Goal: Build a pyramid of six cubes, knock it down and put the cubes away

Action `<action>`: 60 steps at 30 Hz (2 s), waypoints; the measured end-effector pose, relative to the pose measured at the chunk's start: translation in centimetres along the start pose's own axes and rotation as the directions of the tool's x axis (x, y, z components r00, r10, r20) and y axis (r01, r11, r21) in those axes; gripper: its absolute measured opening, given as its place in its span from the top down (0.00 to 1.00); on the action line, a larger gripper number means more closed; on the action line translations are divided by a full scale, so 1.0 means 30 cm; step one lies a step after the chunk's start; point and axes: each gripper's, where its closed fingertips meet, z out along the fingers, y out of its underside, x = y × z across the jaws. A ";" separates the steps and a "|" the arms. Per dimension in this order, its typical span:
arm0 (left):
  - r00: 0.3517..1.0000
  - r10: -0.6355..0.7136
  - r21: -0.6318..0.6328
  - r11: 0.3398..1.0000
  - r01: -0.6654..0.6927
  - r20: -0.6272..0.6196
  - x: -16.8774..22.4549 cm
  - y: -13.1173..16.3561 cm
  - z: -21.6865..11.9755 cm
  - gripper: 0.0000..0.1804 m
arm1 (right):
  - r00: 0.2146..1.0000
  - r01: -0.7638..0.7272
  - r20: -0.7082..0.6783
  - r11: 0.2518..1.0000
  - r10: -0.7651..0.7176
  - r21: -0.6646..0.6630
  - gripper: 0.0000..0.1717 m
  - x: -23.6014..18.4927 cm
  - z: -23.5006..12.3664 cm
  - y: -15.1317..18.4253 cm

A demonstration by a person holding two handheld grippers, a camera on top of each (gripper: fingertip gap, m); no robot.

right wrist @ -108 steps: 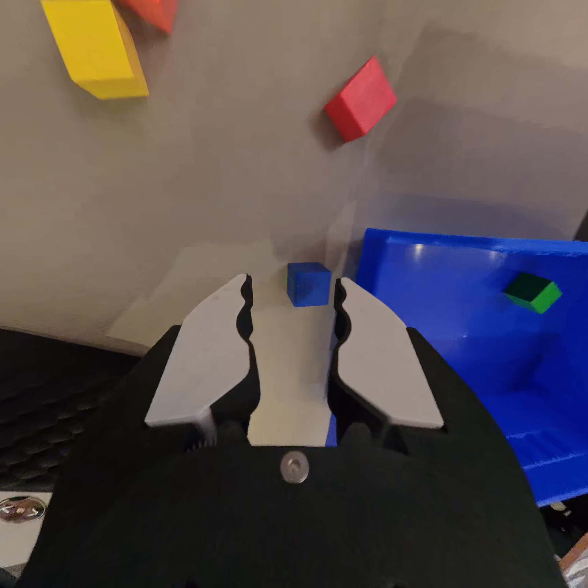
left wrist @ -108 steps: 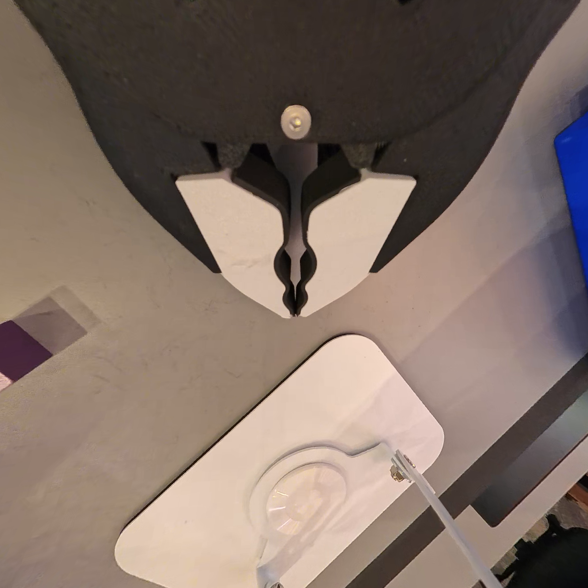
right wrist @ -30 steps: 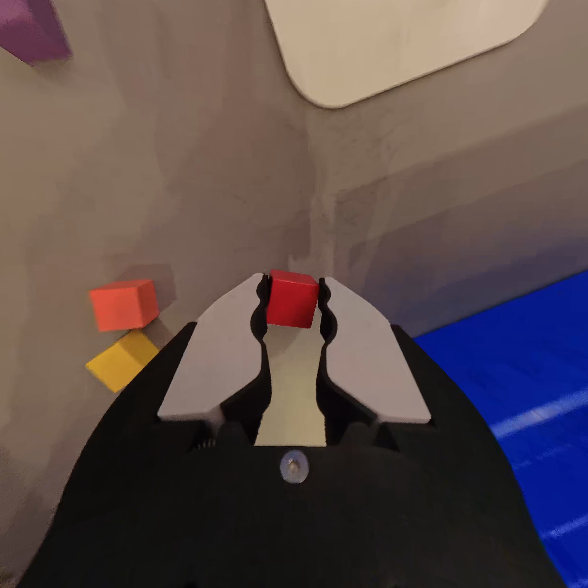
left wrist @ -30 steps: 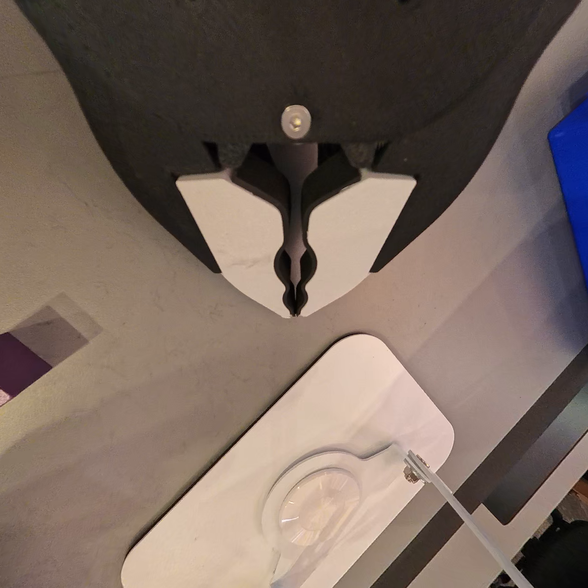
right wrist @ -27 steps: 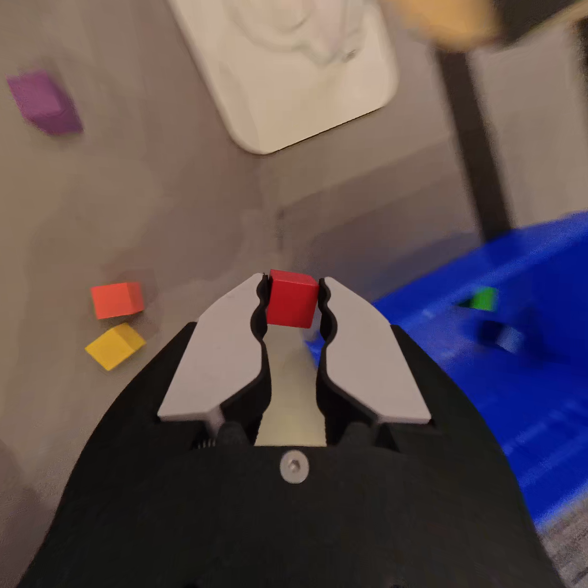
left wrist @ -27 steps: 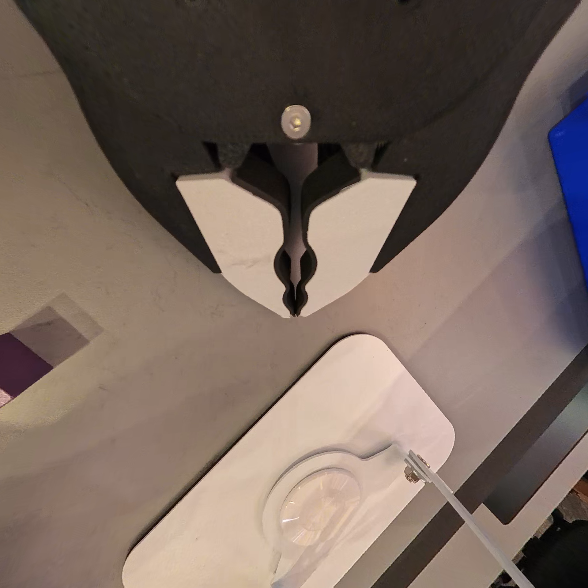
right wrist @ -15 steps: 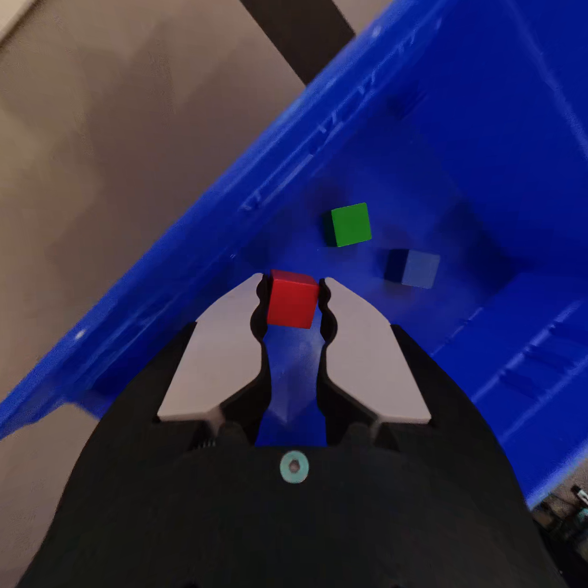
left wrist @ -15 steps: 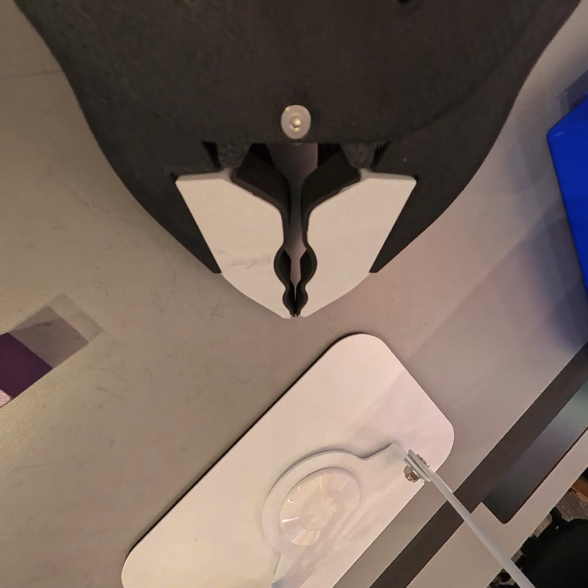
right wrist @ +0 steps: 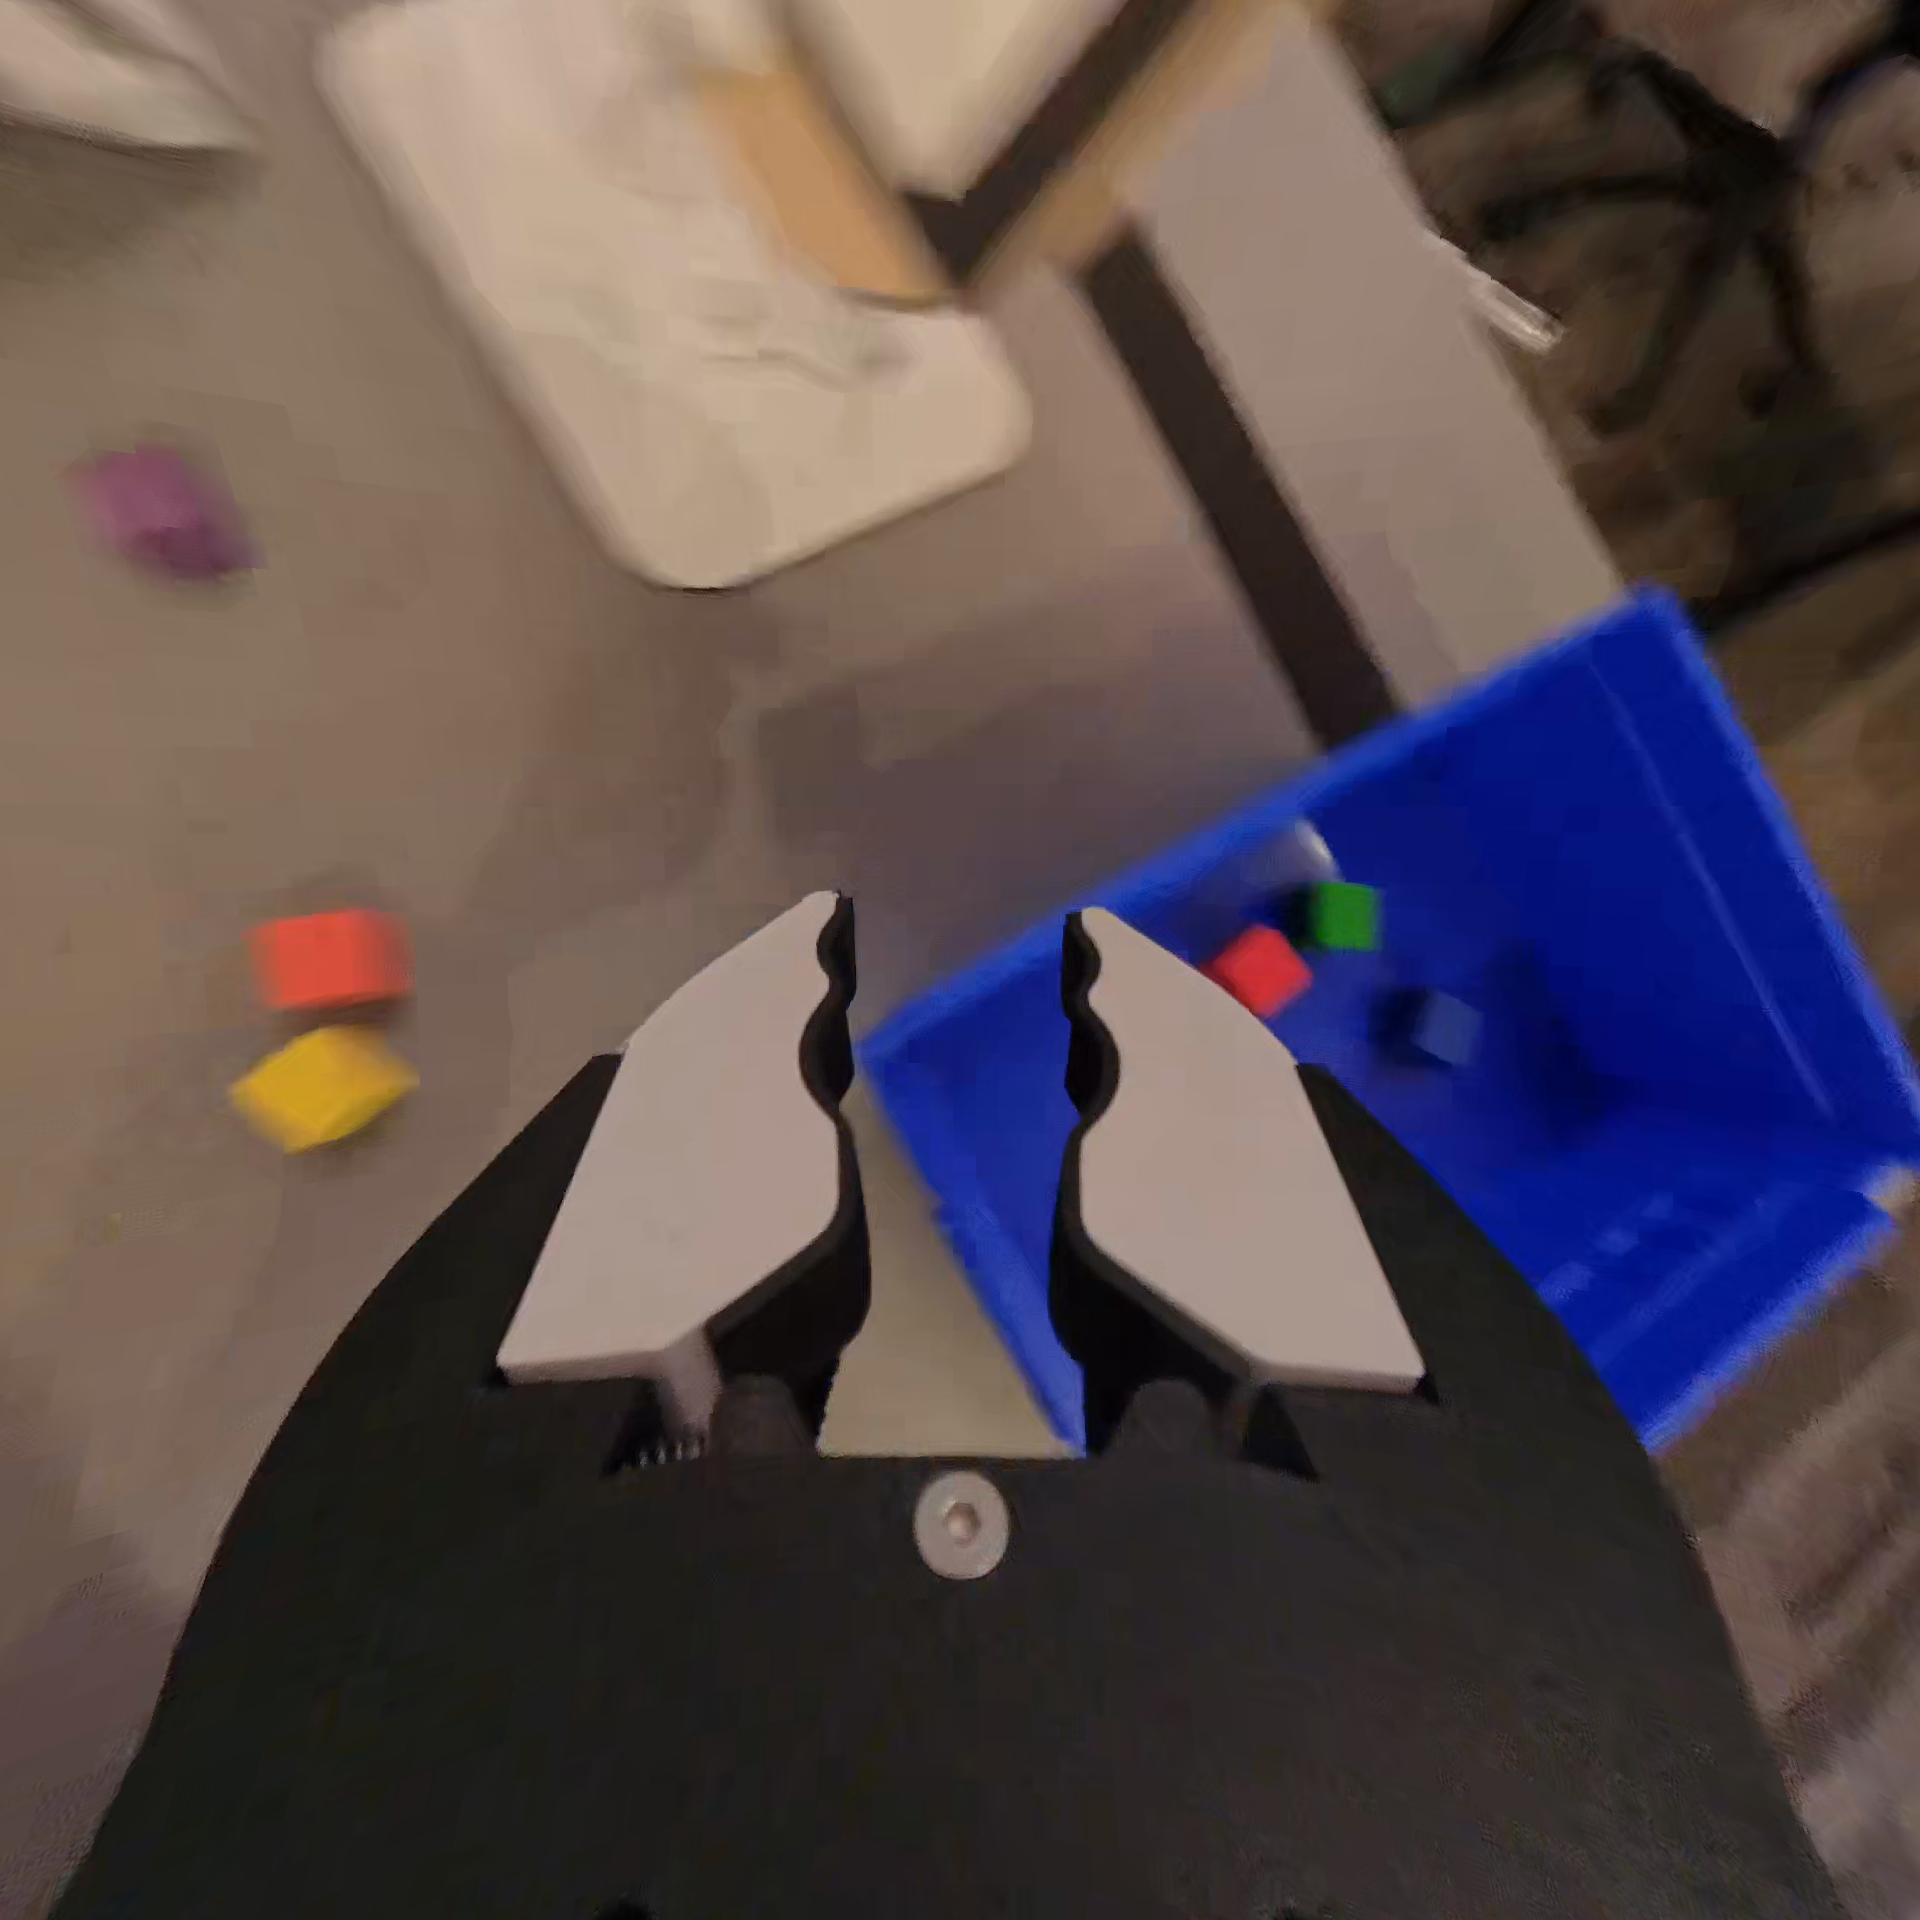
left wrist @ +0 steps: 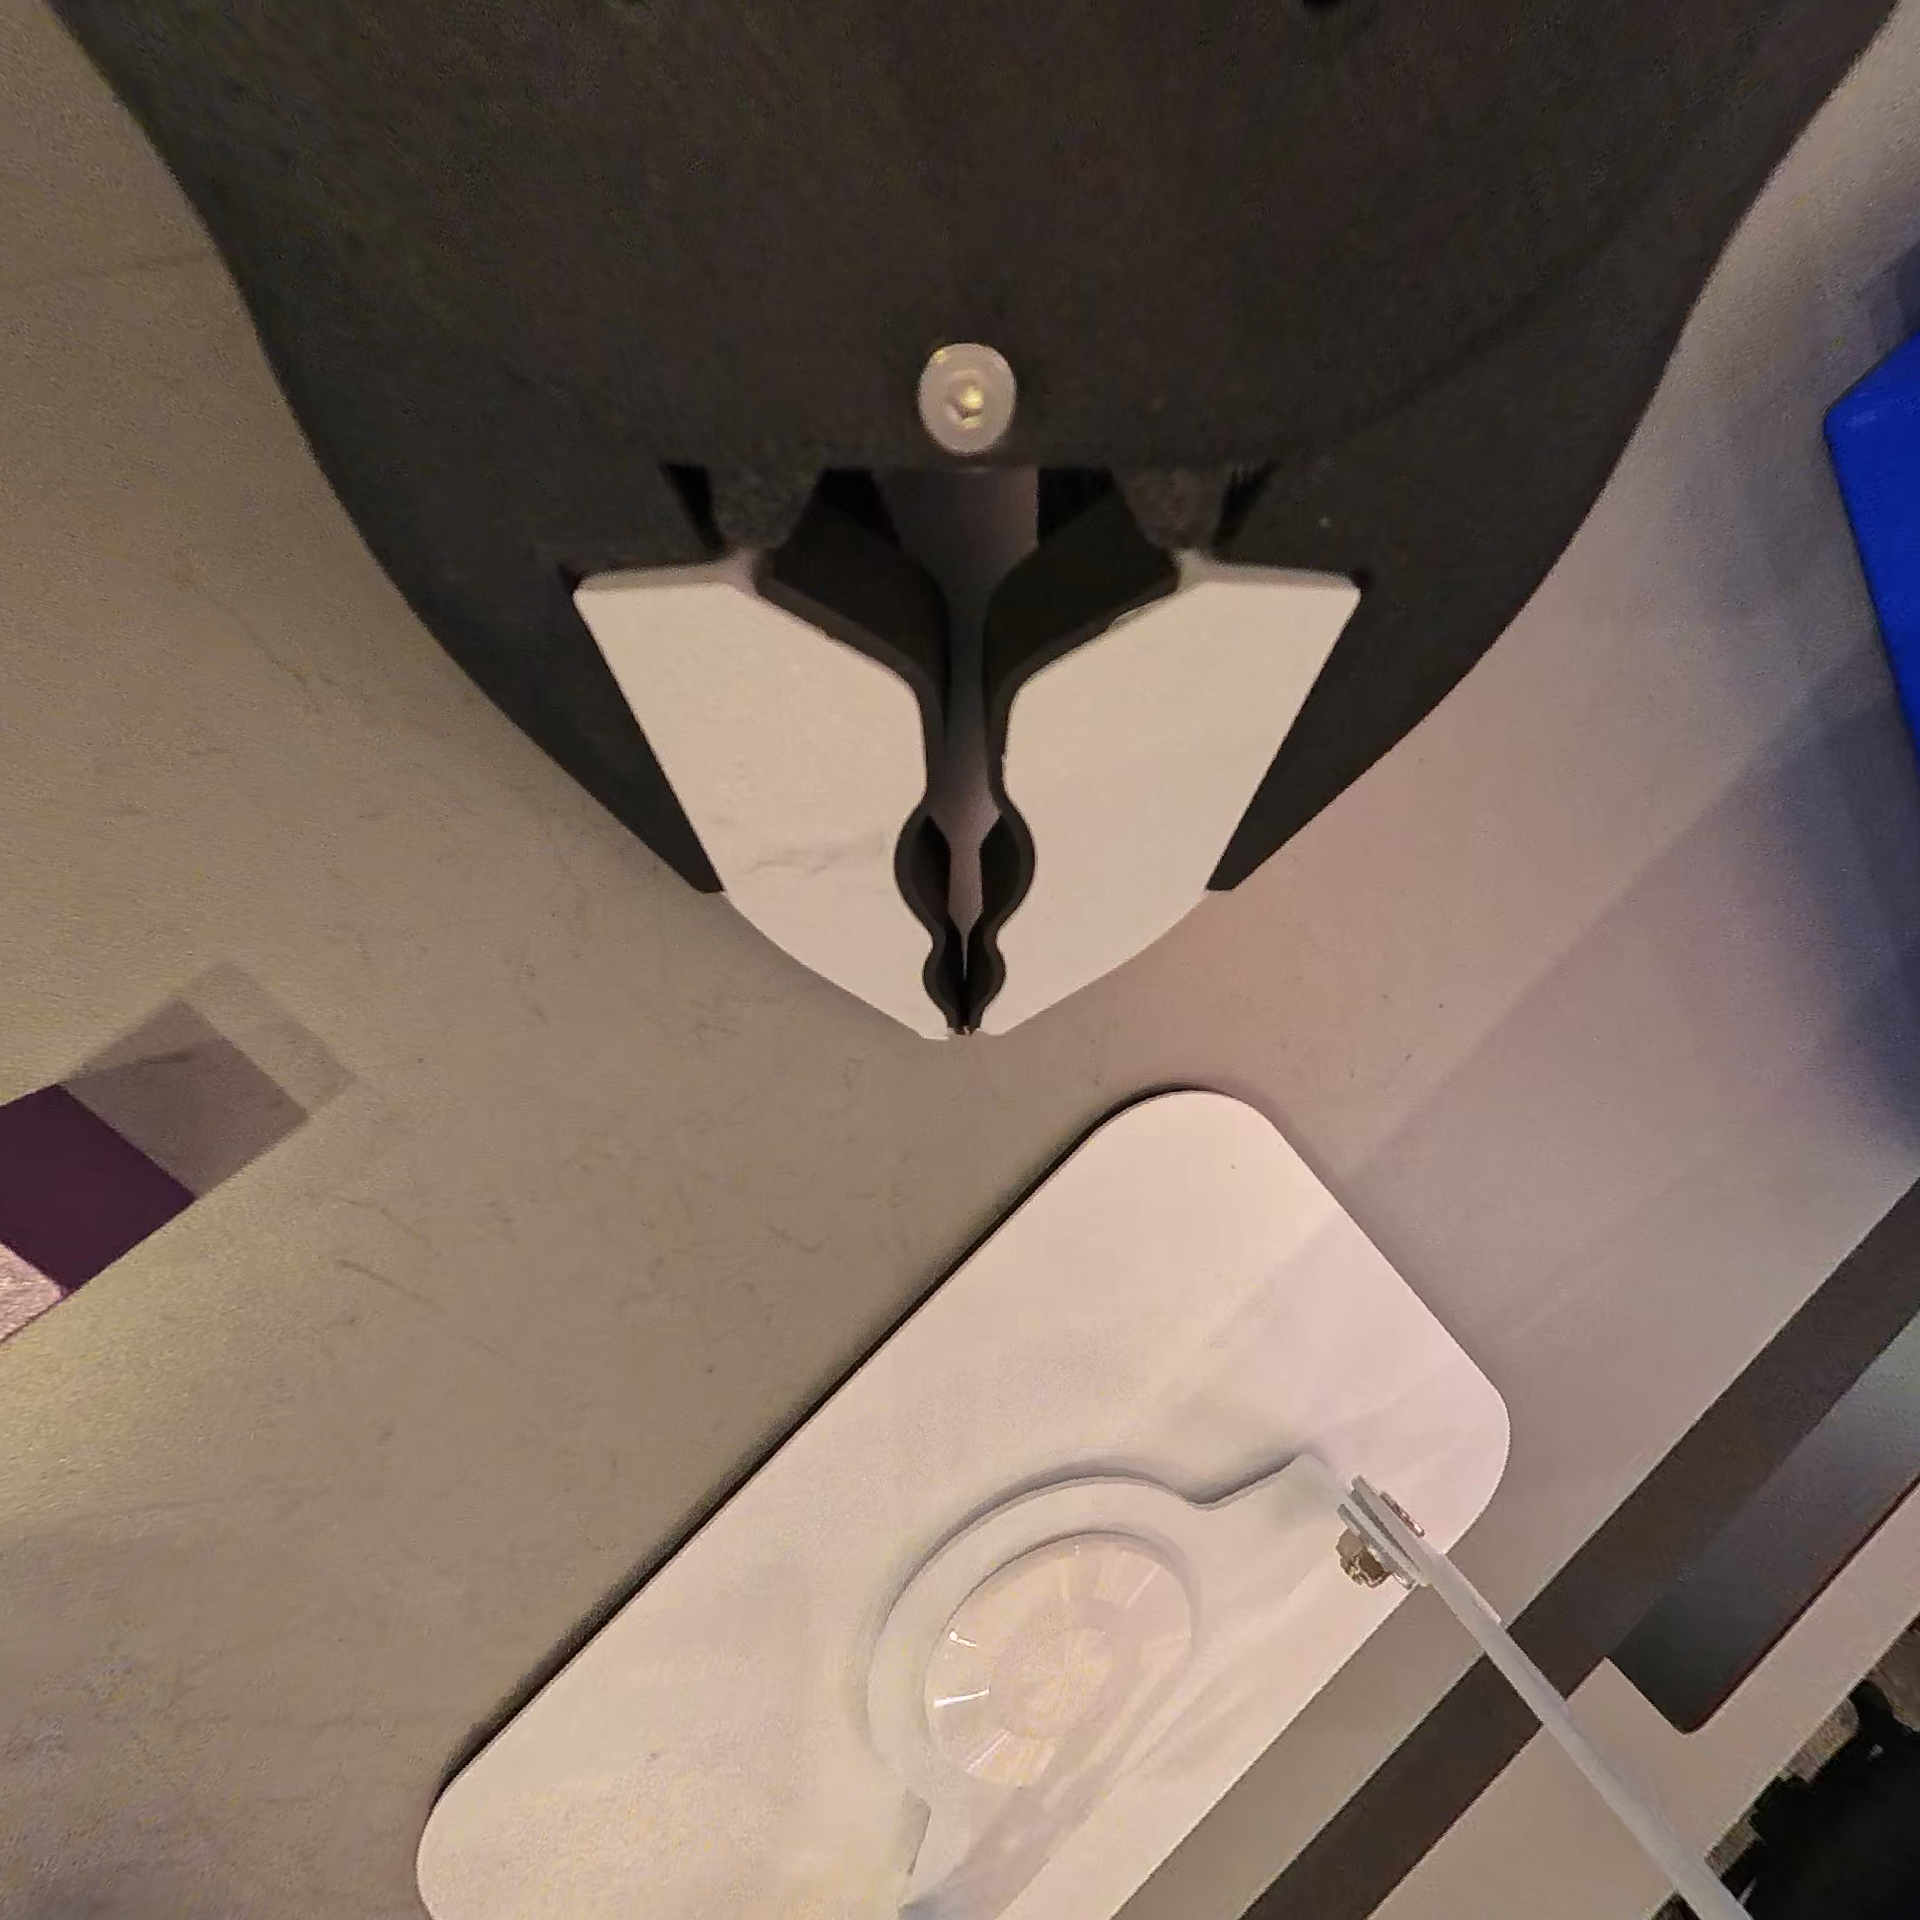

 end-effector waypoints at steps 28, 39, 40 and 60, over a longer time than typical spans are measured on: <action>1.000 0.006 0.002 1.000 -0.006 0.005 0.001 -0.001 -0.001 1.00 | 0.951 -0.309 -0.109 0.911 0.290 -0.274 0.83 0.342 0.208 0.255; 1.000 -0.001 0.000 1.000 0.001 -0.004 0.002 -0.001 0.000 1.00 | 0.928 -0.360 -0.219 0.876 0.302 -0.320 0.72 0.462 0.245 0.346; 1.000 -0.001 0.000 1.000 0.001 -0.004 0.002 -0.001 0.000 1.00 | 0.938 -0.328 -0.206 0.906 0.278 -0.269 0.73 0.434 0.193 0.292; 1.000 0.000 0.000 1.000 0.000 0.000 0.001 -0.001 0.000 1.00 | 0.737 0.607 0.505 0.769 -0.450 -0.201 0.82 -0.657 0.203 0.312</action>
